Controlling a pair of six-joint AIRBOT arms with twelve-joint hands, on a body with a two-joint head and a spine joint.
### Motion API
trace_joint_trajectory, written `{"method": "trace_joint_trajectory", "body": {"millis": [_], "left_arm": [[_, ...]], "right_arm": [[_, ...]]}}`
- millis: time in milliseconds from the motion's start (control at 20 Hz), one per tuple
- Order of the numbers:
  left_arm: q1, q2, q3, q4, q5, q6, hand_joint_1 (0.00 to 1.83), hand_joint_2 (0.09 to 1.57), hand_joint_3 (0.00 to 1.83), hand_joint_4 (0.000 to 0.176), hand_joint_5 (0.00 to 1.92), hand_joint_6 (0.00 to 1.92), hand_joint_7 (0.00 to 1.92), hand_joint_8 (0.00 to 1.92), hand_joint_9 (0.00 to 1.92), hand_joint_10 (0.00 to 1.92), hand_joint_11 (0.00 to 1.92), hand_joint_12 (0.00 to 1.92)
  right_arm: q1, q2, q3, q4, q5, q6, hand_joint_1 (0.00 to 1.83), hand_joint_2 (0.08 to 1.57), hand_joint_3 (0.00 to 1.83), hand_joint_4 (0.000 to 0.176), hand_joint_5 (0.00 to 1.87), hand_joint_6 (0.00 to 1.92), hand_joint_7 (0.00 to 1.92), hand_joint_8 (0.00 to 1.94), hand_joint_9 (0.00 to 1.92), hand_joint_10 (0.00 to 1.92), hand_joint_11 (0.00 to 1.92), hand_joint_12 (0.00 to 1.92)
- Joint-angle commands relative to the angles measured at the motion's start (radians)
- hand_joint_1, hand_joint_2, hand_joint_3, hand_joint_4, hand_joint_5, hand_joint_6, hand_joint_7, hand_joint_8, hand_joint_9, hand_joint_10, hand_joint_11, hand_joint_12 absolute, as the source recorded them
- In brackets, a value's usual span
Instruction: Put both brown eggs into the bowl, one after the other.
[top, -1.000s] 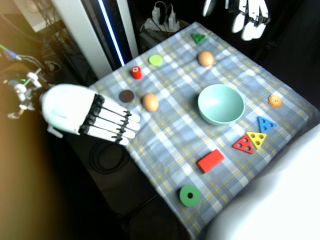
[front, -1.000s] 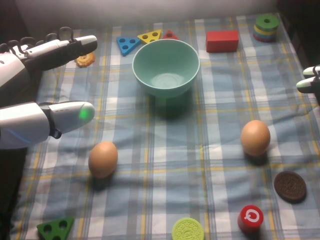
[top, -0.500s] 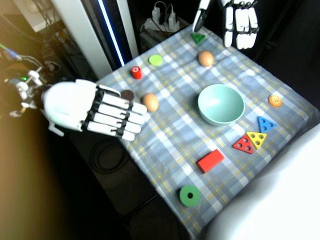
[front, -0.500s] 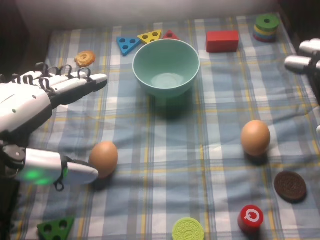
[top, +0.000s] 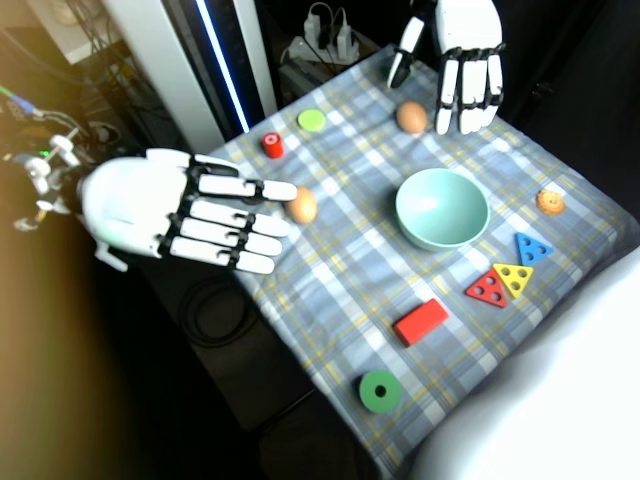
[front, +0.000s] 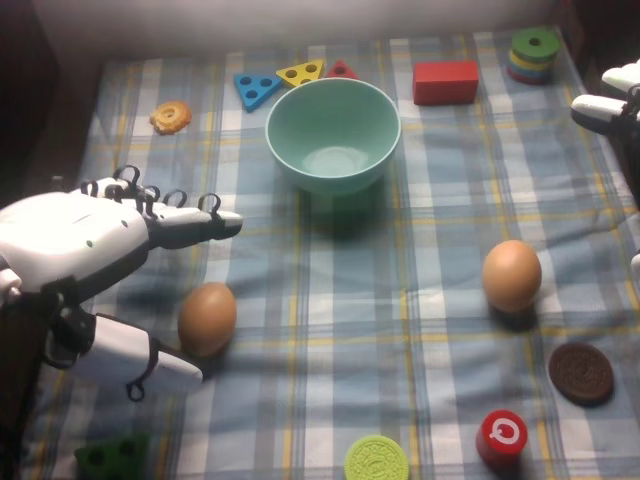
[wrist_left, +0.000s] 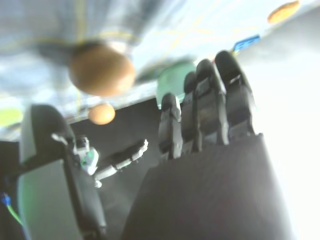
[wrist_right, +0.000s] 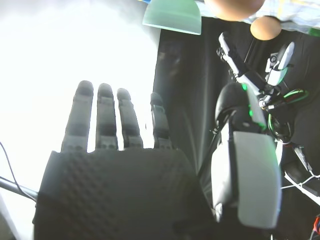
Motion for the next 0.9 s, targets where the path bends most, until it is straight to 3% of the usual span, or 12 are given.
{"method": "trace_joint_trajectory", "body": {"millis": [0,150,300,350,450,500,700,850], "left_arm": [[-0.013,-0.008,0.006,0.009,-0.073,0.000,0.81,0.83,0.00,0.176,0.26,0.00,0.34,0.00,0.36,0.00,0.00,0.61],[-0.022,-0.026,0.018,0.009,-0.051,0.000,0.79,0.85,0.00,0.176,0.28,0.00,0.40,0.00,0.45,0.00,0.00,0.82],[-0.024,-0.040,0.027,0.003,-0.041,0.000,0.84,0.87,0.00,0.176,0.39,0.00,0.52,0.00,0.53,0.01,0.00,0.89],[-0.024,-0.044,0.030,0.000,-0.039,0.000,0.83,0.91,0.00,0.158,0.50,0.01,0.57,0.00,0.58,0.01,0.01,0.95],[-0.027,-0.050,0.036,-0.004,-0.034,0.000,0.84,0.90,0.00,0.139,0.62,0.00,0.64,0.00,0.63,0.01,0.03,1.03],[-0.028,-0.052,0.037,-0.007,-0.034,0.000,0.85,0.93,0.00,0.117,0.66,0.00,0.66,0.00,0.64,0.01,0.02,1.10],[-0.028,-0.060,0.040,-0.019,-0.044,0.000,0.83,0.93,0.00,0.098,0.73,0.02,0.73,0.02,0.68,0.03,0.01,1.12],[-0.028,-0.064,0.041,-0.025,-0.050,0.000,0.85,0.91,0.00,0.097,0.75,0.02,0.76,0.03,0.71,0.04,0.01,1.12]], "right_arm": [[0.008,0.005,0.003,0.027,0.119,0.003,0.39,1.18,0.01,0.174,0.00,0.00,0.00,0.00,0.00,0.00,0.01,0.01],[0.007,0.004,0.003,0.027,0.118,0.003,0.37,1.20,0.02,0.176,0.00,0.00,0.00,0.00,0.00,0.00,0.00,0.00],[0.005,0.004,0.003,0.028,0.118,0.003,0.43,1.22,0.01,0.176,0.00,0.00,0.00,0.00,0.00,0.00,0.00,0.00],[0.005,0.004,0.003,0.028,0.118,0.003,0.43,1.22,0.01,0.176,0.00,0.00,0.00,0.00,0.00,0.00,0.00,0.00],[0.003,0.004,0.002,0.029,0.119,0.004,0.43,1.23,0.01,0.176,0.00,0.00,0.00,0.00,0.00,0.00,0.00,0.00],[0.003,0.004,0.002,0.030,0.119,0.004,0.41,1.24,0.01,0.176,0.00,0.00,0.00,0.00,0.00,0.00,0.00,0.00],[0.000,0.004,0.002,0.033,0.119,0.005,0.39,1.26,0.01,0.154,0.00,0.00,0.00,0.00,0.00,0.00,0.00,0.00],[0.000,0.004,0.002,0.034,0.119,0.005,0.41,1.26,0.01,0.141,0.00,0.00,0.00,0.00,0.00,0.00,0.00,0.00]]}}
